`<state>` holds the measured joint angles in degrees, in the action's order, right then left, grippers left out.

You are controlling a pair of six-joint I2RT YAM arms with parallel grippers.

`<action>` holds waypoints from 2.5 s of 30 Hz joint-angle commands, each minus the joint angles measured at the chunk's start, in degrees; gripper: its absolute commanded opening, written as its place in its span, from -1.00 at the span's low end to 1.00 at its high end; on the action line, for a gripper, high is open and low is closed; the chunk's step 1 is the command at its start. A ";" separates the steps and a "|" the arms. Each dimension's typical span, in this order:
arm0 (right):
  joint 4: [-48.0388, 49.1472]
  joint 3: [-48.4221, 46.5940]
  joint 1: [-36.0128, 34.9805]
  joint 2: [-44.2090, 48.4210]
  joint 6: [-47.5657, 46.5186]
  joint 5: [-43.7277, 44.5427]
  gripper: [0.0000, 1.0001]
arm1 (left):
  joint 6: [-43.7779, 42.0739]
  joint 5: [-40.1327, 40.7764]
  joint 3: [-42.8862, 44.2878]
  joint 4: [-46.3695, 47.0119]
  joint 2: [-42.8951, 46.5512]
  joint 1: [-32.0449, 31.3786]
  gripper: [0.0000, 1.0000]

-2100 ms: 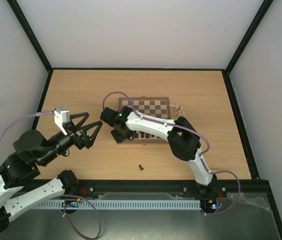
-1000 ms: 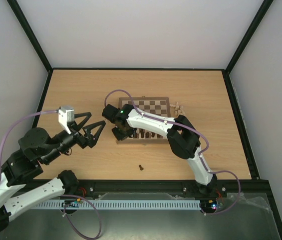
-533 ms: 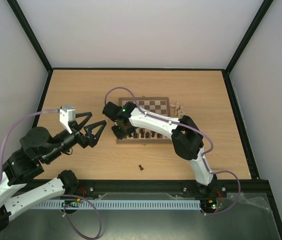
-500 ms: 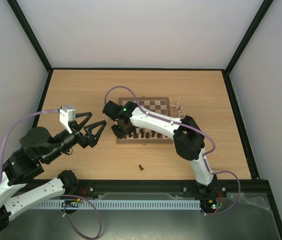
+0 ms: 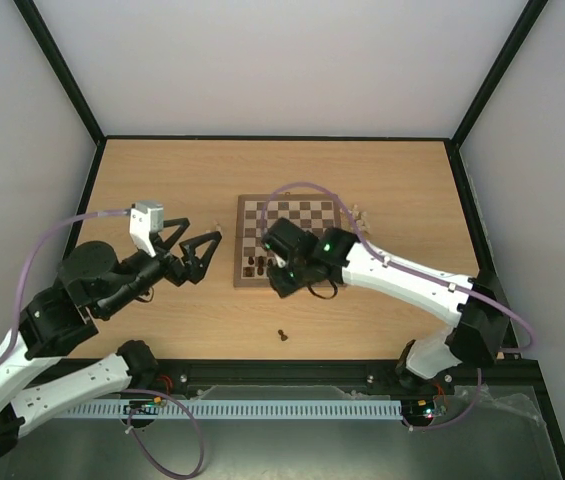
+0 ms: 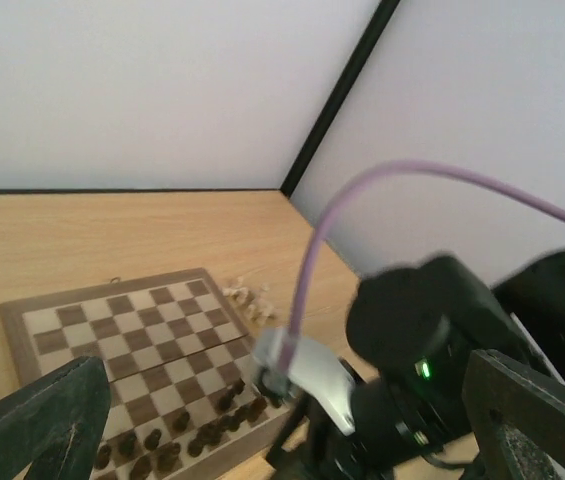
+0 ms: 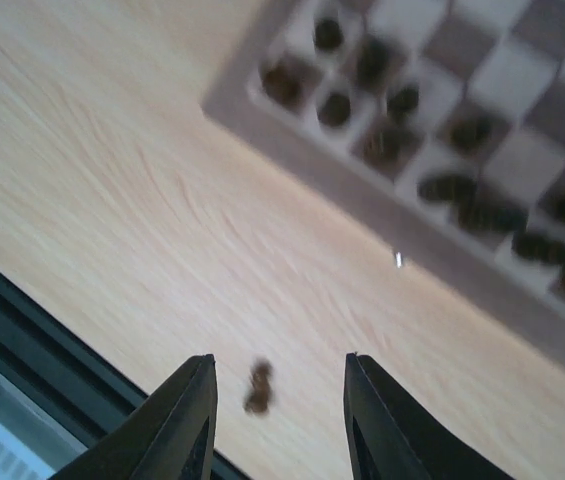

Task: Set up the chess pieces on the board
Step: Pick up the chess piece at the center of the board.

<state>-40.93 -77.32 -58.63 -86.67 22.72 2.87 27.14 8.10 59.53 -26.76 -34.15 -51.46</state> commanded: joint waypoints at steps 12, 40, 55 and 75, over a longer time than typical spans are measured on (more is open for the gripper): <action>5.20 21.56 -5.00 3.48 6.44 -2.65 -0.44 | 13.30 8.98 -6.45 -5.65 2.08 -0.20 0.99; 3.56 12.86 -10.10 -15.23 7.65 -1.48 -0.38 | 13.19 9.22 -9.25 -8.10 6.88 -0.15 0.99; 4.67 13.34 -10.10 -18.07 7.69 -0.77 -0.58 | 13.45 8.82 -9.58 -8.14 7.39 -0.15 0.98; 9.39 14.68 -3.28 -0.80 6.43 -1.03 -0.82 | 12.43 7.12 -8.92 -4.80 2.62 -0.13 0.99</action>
<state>-32.18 -63.44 -65.41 -96.36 29.85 1.98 40.49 16.32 50.39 -34.59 -29.54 -51.46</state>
